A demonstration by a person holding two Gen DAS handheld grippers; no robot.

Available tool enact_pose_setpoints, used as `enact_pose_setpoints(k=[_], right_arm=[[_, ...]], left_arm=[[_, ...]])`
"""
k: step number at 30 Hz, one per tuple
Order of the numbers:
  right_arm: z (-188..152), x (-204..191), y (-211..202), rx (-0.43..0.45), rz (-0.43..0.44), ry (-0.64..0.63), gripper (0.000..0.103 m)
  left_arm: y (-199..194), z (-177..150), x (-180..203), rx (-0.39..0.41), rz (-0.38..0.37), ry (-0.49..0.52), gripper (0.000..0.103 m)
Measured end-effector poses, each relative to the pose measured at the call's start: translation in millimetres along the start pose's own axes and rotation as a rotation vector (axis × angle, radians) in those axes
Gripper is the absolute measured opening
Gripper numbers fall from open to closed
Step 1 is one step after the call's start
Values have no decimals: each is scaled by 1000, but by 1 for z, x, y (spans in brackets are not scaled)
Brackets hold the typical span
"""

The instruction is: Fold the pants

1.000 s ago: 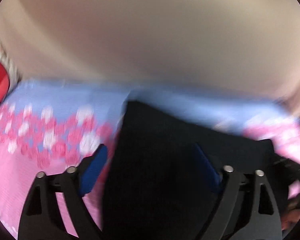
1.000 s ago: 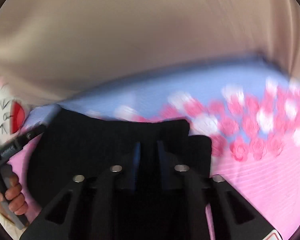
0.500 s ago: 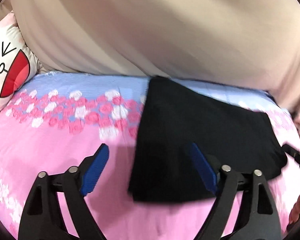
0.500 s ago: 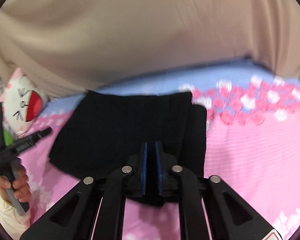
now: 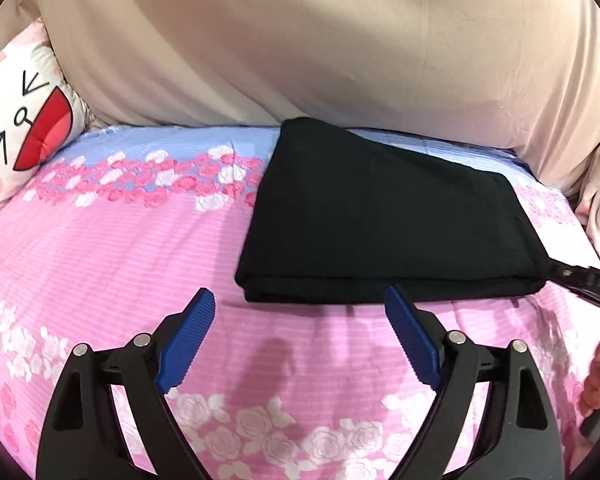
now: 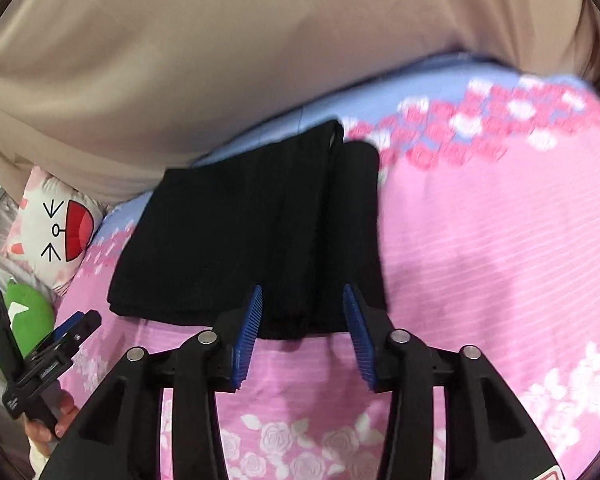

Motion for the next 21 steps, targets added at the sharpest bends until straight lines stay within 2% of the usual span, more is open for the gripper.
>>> enact_pose_setpoints(k=[1,3,6,8,10,11,13,14,17,19,21], right_arm=[[1,1,4,-8,23,13,43],[5,-8,13,-10,31,5,23],[9,-25,15,8,-5,-70,13],[18,-41,-7,88,-6,-123,9],[28,-49,-23,154,-24,-166,9],[32,-44,-19,144,-41,-161,9],[29,-19,15,50,-126,-144,12],[24,-13,29,25,-141,-149,15],[25,-18,3,84,-80,-100,17],[21,-33,-25,158,-53,-120,17],[10,-39,-31,142,-22,-118,22]], left_arm=[[1,-1,2,-7,-10,2,85],[3,-2,4,-14,-10,3,85],[6,-3,4,-21,-21,-8,85],[8,-4,4,-24,-24,-14,85],[9,-5,4,-28,-24,-13,85],[10,-6,5,-30,-28,-10,85],[13,-7,8,-41,-34,-5,85],[14,-8,10,-48,-37,-2,85],[13,-10,13,-52,-41,0,85],[9,-12,15,-43,-48,-9,88],[7,-15,15,-39,-52,-18,89]])
Point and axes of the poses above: each gripper's, at about its wrist camera, not at the fingertips, and y roughly the way its jaws point, x to its right, z to its top, the point moved 3 cm from there along y, roughly the way its jaws point, and after that the axes turned 15 degrees about y, right-handed, at the moved point
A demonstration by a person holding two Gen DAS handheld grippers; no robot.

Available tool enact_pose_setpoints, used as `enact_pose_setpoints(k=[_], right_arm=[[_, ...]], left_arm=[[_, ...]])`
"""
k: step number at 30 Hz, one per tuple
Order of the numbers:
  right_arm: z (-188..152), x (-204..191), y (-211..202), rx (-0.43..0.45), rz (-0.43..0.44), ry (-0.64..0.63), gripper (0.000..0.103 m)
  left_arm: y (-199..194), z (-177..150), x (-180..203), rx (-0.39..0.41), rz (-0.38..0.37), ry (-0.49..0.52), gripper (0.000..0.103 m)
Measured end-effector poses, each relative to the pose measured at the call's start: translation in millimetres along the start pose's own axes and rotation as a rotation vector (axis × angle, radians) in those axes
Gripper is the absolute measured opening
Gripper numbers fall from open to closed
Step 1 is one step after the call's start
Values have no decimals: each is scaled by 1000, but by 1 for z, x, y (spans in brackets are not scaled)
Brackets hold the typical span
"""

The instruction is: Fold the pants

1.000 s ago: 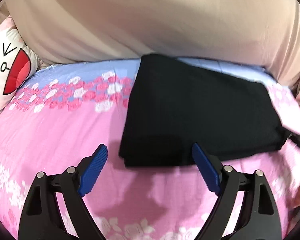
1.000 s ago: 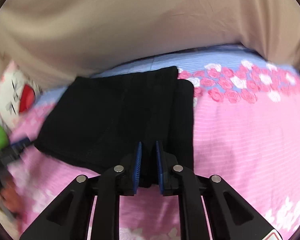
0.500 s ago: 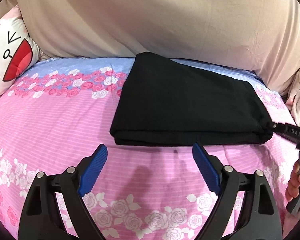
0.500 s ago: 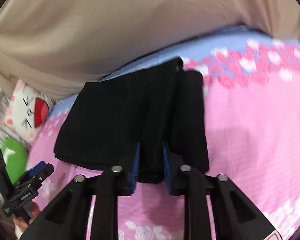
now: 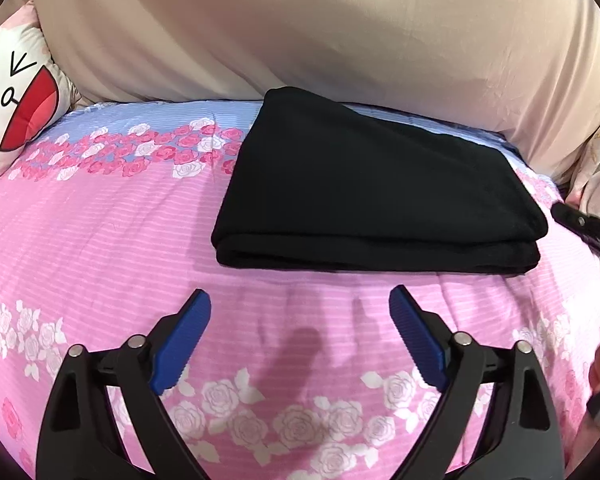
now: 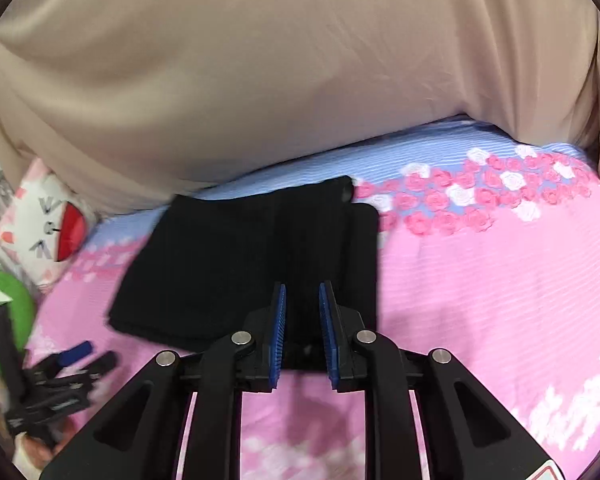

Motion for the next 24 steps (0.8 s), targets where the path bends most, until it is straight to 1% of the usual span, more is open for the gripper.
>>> enact_pose_setpoints(k=[1,2,4,7,9,11,12,13,14,15,16,17,18,21,22,23,24], right_arm=[[-7,-1,1,-30,3,2,25],[-19,1,5,-54,-9,-2,26],[-32,10,14,-74,-46,3,26],[-33,15,31,-121,-28,41,26],[-32,16,35,-121,-33,47,33],[-31,17,39,-136,2,75,41],[-31,18,39,-143,20,89,43],[-31,18,40,-149,32,96,43],[-30,17,41,-152,46,104,41],[-29,16,42,-155,61,107,22],[-28,15,44,-157,68,102,14],[-26,12,45,-163,60,88,11],[-23,7,41,-144,55,68,9],[-7,-12,16,-38,17,-26,8],[-3,-14,11,-7,-22,-60,8],[-3,-8,15,0,-71,-77,8],[-6,2,26,-20,-119,-79,9]], left_arm=[[0,-1,0,-2,2,-2,89],[-1,-3,0,-4,5,-5,89],[-1,-7,-1,-7,-2,-14,89],[2,-11,-1,-23,-14,-24,89],[3,-11,-1,-23,-16,-20,89],[3,-12,-1,-19,-20,-23,89],[3,-12,-2,-18,-24,-24,89],[4,-12,-2,-20,-28,-28,89],[4,-11,-3,-21,-33,-32,89],[6,-11,-3,-24,-42,-35,89],[7,-11,-4,-27,-44,-37,89],[7,-11,-4,-28,-47,-37,89],[7,-11,-4,-29,-49,-36,89],[7,-11,-2,-25,-48,-30,89],[8,-12,-2,-27,-49,-29,89],[9,-12,-2,-31,-53,-28,89],[10,-12,-1,-34,-56,-27,89]])
Point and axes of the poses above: each gripper's, at about its wrist camera, not at the fingertips, and y roughly the way its jaws point, x to its right, z to its top, the point moved 3 cm from there along y, roughly the way its jaws point, and after that the axes turned 15 degrees about y, right-handed, at the moved point
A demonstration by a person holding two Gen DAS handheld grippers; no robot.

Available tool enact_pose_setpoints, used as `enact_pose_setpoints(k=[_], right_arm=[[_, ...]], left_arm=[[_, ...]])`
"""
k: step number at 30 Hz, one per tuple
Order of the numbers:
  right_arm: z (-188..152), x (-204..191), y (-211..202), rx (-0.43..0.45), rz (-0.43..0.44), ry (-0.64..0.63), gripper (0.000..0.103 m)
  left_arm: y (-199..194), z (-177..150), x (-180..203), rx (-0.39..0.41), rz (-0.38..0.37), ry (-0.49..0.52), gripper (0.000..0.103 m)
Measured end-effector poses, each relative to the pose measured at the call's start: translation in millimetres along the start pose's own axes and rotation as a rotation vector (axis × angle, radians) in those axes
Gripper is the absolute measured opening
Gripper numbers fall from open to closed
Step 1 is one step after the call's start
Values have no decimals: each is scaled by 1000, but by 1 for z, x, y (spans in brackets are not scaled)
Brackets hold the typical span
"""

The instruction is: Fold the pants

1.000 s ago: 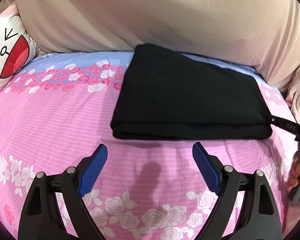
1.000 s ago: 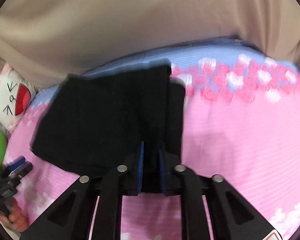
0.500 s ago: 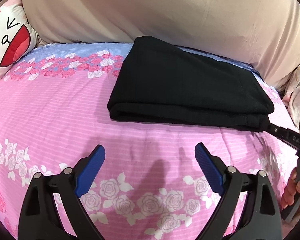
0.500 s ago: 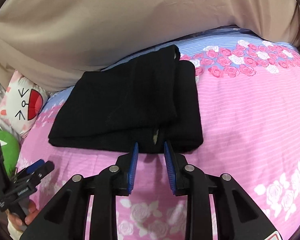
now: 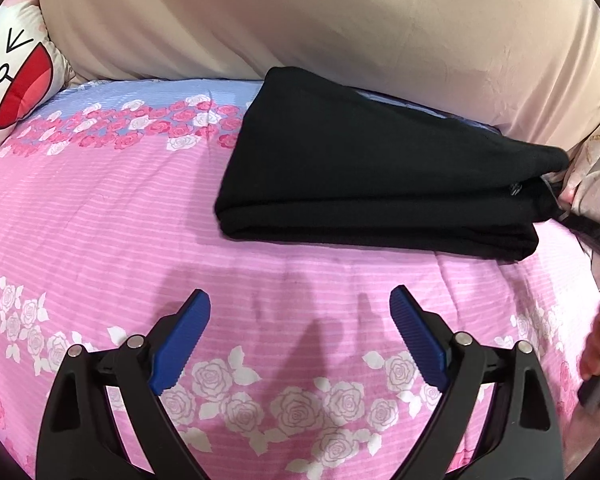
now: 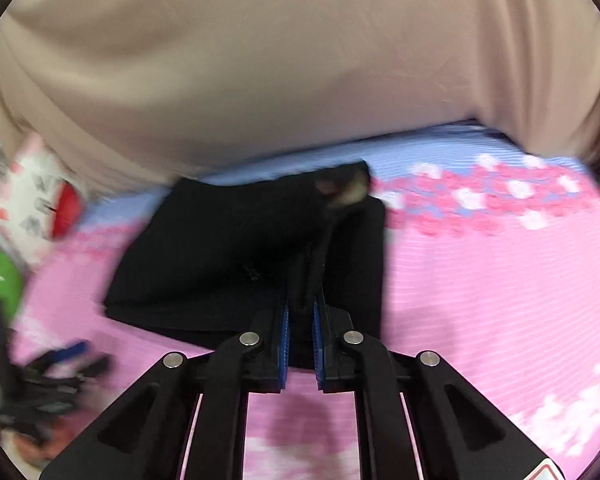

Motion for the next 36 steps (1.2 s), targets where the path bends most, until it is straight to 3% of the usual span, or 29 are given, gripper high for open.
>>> enact_pose_setpoints(k=[1,4,5,8,12,14,15,16,18,20,22,24,25,31,33,36], right_arm=[[-8,12,22,-68,-32,13,9],[-10,21,15,-68,40,84,13],[-7,20,2,-44,35,93,23],[-5,12,-33,51,45,100,23],[6,-15,-38,47,127,59,15],[14,-16,-8,-8,117,45,14],[12,-10,9,-32,73,45,1],[10,4,31,-70,22,59,0],[13,18,27,-80,107,163,0],[15,11,3,-48,119,177,5],[12,-5,-11,21,57,71,7],[4,-4,5,-13,-69,12,0],[0,-2,8,-20,-90,9,0],[-42,-27,-63,137,-61,-13,20],[-63,-27,-80,176,-55,-11,38],[-94,-24,-96,241,-106,-36,39]], left_arm=[[1,0,1,-5,-3,4,89],[3,-1,5,-17,-11,23,89],[3,-2,7,-18,-13,28,90],[1,-5,12,-18,-26,31,93],[-3,-7,19,-12,-15,45,93],[-6,-8,21,0,5,55,93],[-8,-8,21,4,10,56,93],[-8,-9,20,4,13,53,93],[-8,-9,18,2,17,45,93],[-6,-9,16,-2,7,35,93],[-4,-9,16,-8,3,32,93],[-4,-8,16,-11,14,36,93],[-4,-8,17,-8,21,40,93],[-16,-10,26,44,109,82,97],[-20,-9,32,61,144,116,97],[-29,-10,45,98,204,170,98]])
Point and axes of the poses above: each gripper's, at about its wrist camera, not at the fingertips, and y roughly the way its jaws point, x to its right, z to its top, the point moved 3 cm from there along y, roughly the way its jaws point, and after that the axes turned 15 degrees about y, right-handed, at the moved point
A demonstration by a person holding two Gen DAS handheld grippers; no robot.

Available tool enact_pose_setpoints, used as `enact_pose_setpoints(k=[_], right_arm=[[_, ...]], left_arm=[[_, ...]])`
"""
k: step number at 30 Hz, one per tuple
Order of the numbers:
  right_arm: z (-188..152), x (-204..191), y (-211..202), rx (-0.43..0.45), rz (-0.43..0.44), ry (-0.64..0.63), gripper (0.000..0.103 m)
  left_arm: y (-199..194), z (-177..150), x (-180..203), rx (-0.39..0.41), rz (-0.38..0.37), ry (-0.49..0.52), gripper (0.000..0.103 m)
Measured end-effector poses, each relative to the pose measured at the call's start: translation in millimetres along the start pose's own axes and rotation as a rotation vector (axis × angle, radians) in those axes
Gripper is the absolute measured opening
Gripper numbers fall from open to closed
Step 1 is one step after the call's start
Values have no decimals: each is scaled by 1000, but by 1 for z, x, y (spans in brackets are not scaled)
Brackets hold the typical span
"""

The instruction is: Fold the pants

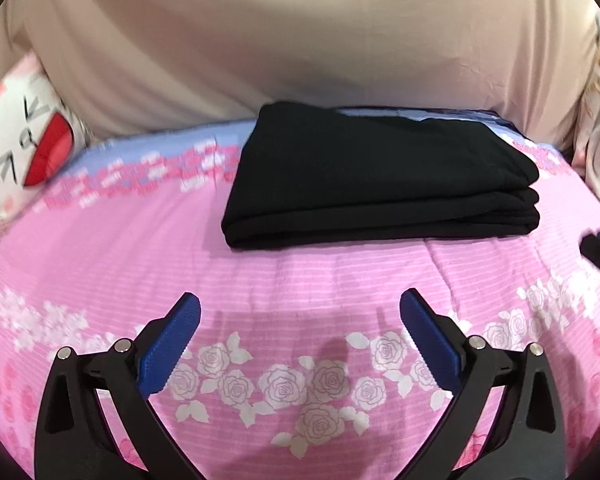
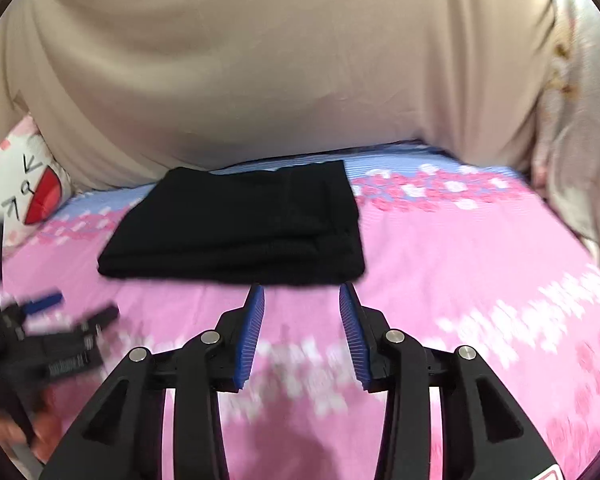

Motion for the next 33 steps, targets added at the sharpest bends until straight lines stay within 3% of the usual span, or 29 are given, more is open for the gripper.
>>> enact_pose_setpoints(k=[2,6,12,22,33], right_arm=[[-8,2,-8,2,0,10,39],[-11,2,-21,43,-17,1,64],[-14,-7,-14,40,-62,-63,68],[-13,2,-6,3,-75,-18,73],[-13,2,-7,6,-82,-20,74]], left_arm=[[-10,0,4,35,34,14,98],[-23,-2,2,75,67,-8,98],[-28,-8,-9,65,79,-73,98],[-22,-10,-8,50,32,-67,98],[-25,-8,-4,63,32,-50,98]])
Point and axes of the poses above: each gripper's, at about its wrist camera, not at the fingertips, and y roughly the way its jaws point, x to its right, z to its top, the point moved 3 cm from there along y, roughly the way its jaws point, and after that the axes turned 15 degrees about y, right-handed, at the moved point
